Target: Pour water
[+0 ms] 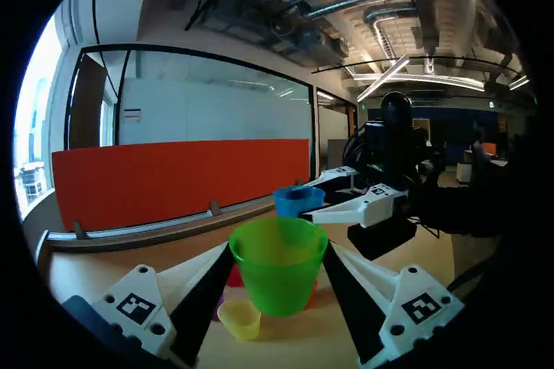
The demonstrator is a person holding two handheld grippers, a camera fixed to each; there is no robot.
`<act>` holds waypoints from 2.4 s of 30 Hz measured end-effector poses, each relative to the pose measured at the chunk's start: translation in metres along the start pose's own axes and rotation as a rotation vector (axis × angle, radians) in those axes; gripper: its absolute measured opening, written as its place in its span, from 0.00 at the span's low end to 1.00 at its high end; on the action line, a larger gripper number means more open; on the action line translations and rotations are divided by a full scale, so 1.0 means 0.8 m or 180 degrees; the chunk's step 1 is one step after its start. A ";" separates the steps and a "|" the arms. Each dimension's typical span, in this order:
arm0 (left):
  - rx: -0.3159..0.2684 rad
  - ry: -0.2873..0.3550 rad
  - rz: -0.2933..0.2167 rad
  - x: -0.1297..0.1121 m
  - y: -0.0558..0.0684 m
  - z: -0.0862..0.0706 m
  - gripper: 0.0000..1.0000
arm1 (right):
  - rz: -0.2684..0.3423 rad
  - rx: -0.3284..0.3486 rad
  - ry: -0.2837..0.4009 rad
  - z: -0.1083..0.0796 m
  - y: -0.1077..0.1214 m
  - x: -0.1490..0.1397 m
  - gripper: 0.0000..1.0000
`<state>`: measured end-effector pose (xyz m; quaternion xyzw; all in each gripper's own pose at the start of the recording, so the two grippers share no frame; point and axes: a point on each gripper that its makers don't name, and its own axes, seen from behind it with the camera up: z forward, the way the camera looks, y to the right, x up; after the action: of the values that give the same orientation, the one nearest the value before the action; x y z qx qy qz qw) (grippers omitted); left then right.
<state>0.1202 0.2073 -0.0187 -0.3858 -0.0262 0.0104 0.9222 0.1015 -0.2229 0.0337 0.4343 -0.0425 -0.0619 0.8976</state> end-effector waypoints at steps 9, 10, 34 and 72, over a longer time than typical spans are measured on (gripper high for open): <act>-0.0011 -0.0025 -0.0020 -0.004 -0.001 0.001 0.88 | -0.0155 0.0049 -0.0013 0.001 -0.003 0.009 0.91; -0.0011 -0.0028 -0.0021 -0.005 -0.001 0.001 0.88 | -0.0176 0.0048 -0.0015 0.001 -0.003 0.010 0.91; -0.0037 -0.0087 -0.0012 -0.018 -0.001 0.006 0.88 | -0.0745 0.0173 -0.0104 0.008 0.001 0.036 0.91; -0.0046 -0.0101 -0.0041 -0.024 -0.001 0.012 0.88 | -0.1539 0.0301 -0.0206 0.023 0.001 0.071 0.90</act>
<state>0.1004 0.2129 -0.0118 -0.3921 -0.0434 0.0104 0.9188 0.1556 -0.2453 0.0467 0.4712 0.0311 -0.2867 0.8335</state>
